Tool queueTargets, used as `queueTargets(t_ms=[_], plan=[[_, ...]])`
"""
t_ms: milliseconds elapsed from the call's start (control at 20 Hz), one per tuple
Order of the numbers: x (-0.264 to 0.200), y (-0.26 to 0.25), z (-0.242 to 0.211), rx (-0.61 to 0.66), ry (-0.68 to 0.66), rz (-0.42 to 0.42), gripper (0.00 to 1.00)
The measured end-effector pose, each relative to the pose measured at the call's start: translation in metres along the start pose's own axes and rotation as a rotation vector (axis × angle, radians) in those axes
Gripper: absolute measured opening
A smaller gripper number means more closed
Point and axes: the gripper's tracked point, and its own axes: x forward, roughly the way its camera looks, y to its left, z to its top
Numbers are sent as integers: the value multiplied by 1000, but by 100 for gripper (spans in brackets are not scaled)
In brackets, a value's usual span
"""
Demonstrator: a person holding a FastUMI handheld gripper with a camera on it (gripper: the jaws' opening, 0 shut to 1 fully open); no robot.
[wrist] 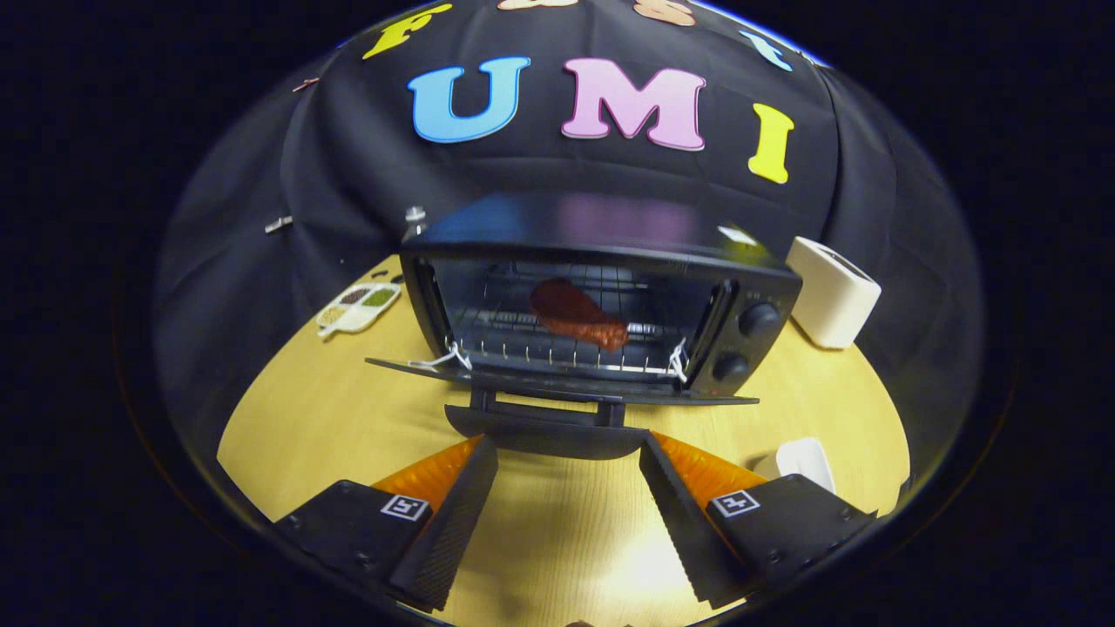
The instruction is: Open the toaster oven, put the food inside, and close the toaster oven door.
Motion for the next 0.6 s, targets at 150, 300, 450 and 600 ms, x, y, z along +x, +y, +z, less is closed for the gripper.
queueTargets(t_ms=[150,300,450,600], plan=[[10,-3,37,29,-51,0,100],[-1,-1,73,14,-130,7,100],[-34,-2,96,-10,-192,42,100],[-78,-8,119,-41,-284,52,100]])
